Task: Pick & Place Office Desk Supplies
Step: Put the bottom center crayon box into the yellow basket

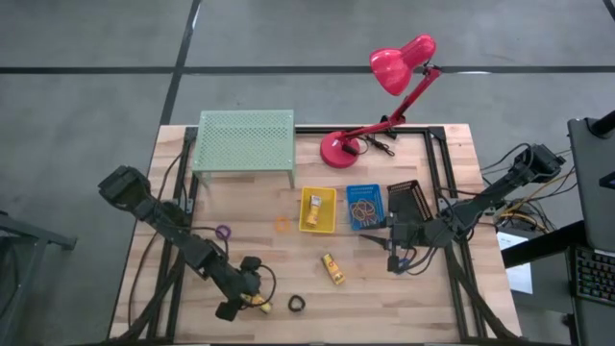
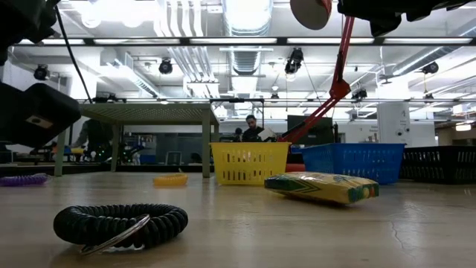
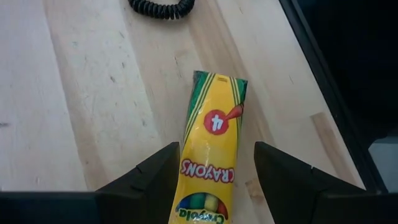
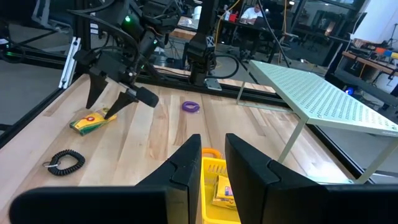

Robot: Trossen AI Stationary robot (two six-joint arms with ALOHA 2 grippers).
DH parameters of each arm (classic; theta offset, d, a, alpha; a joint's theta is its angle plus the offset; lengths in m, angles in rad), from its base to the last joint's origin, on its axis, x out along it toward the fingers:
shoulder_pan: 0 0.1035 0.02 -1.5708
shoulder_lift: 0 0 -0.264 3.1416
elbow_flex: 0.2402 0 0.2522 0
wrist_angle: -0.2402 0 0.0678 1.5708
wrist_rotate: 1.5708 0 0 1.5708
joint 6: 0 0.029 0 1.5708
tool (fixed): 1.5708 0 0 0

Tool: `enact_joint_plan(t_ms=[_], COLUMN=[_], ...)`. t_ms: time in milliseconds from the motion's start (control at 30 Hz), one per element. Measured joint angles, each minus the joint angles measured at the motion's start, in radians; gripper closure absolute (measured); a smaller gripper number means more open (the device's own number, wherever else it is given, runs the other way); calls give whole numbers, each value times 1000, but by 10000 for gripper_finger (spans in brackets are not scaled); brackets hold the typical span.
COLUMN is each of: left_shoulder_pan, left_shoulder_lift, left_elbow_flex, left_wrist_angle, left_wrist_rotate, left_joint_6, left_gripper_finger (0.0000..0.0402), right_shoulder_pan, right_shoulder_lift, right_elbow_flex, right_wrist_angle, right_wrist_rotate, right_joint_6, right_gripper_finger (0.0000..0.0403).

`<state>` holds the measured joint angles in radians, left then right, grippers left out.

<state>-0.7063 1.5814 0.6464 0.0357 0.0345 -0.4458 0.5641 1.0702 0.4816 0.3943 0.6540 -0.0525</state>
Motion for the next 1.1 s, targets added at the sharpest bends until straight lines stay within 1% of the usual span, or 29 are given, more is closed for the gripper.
enact_joint_plan(t_ms=[300,600,700,933,1100], left_shoulder_pan=[0,0,0,0,0], left_shoulder_lift=[62,65,65,66,66], left_elbow_flex=[0,0,0,0,0], left_wrist_angle=[24,29,32,37,37], left_wrist_rotate=[-1,-1,-1,-4,-7], left_joint_6=[-1,-1,0,0,0], left_gripper_finger=[189,193,203,243,254], right_shoulder_pan=[0,0,0,0,0], right_shoulder_lift=[0,0,0,0,0], right_elbow_flex=[0,0,0,0,0], right_wrist_angle=[0,0,0,0,0], right_wrist_rotate=[0,0,0,0,0], right_joint_6=[0,0,0,0,0], right_gripper_finger=[335,335,335,335,335])
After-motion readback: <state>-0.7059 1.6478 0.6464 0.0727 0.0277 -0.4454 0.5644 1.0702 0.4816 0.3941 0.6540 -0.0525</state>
